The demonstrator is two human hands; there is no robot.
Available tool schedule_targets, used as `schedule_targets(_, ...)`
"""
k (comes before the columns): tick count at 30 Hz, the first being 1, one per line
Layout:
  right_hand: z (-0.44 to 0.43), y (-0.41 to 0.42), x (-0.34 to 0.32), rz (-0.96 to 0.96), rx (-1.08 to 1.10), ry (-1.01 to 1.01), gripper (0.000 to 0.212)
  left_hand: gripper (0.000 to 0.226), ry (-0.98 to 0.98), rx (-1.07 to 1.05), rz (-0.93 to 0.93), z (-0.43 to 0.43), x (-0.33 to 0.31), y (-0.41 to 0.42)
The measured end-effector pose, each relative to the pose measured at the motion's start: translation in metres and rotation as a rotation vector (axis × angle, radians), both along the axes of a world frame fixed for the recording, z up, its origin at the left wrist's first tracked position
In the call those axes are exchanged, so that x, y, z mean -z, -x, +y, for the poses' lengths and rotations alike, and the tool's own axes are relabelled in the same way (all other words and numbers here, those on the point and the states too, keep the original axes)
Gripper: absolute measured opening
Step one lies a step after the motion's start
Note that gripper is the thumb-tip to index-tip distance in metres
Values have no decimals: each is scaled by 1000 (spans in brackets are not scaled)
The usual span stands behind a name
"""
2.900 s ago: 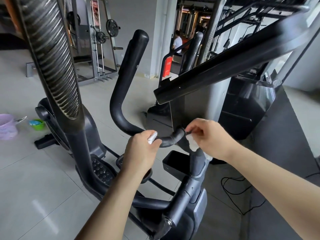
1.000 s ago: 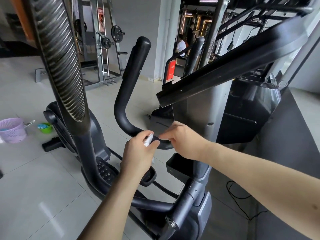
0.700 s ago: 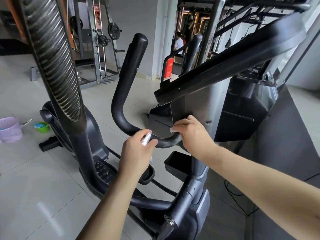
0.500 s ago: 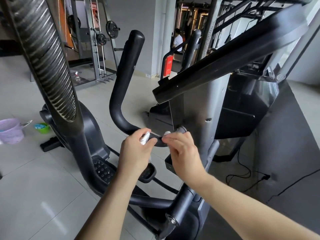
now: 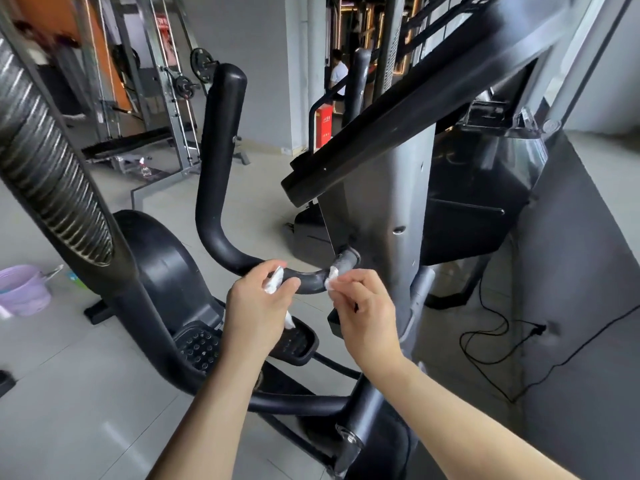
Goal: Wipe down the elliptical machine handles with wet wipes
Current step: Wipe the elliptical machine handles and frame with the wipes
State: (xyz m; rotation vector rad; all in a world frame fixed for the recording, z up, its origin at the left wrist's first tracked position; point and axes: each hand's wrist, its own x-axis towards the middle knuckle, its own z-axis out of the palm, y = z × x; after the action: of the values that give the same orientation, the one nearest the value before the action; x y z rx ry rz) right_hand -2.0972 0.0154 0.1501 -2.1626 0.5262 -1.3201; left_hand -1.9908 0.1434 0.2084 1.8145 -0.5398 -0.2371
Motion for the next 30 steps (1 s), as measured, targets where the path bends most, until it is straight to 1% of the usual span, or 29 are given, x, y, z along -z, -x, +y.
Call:
schedule_targets(1,-7,-1,-1,-9,19,-39,4,27,-2,5,-4,0,-1,0)
schedule_targets(4,-24,-6,-4,-59,120,-178,8,25,-7,22,0,1,-3,3)
schedule_targets(7,-19,-12,-4,-54,163,-236,11,23,-3,26,7,1,-6,3)
schedule_targets(9,-4,-11,0,-34,141,-283,16,19,-15,26,-6,1,-6,3)
schedule_targets(11,7,-5,3,16,72,-351,22,13,-23,12,-7,1,-6,3)
schedule_targets(12,9,-1,3,33,47,-377,22,13,-22,4,-3,0,-6,3)
schedule_targets(14,1,2,-4,20,81,-418,21,18,-21,-7,0,0,-5,3)
schedule_targets(17,-12,-4,-16,-31,133,-582,24,23,-26,-14,-11,0,-4,3)
schedule_targets(20,-5,-11,-15,-65,103,-660,26,25,-13,-22,-5,0,-3,4)
schedule_targets(23,5,-10,-11,-71,71,-757,10,20,0,-31,-19,-1,-5,5)
schedule_targets(25,13,-9,-11,-69,47,-804,7,19,0,-41,-22,-2,-3,5)
schedule_targets(27,22,-7,-14,-86,-5,-849,5,21,-1,-47,-23,-2,-1,3)
schedule_targets(30,29,0,-22,-96,-136,-915,8,25,-10,-38,-17,-2,0,2)
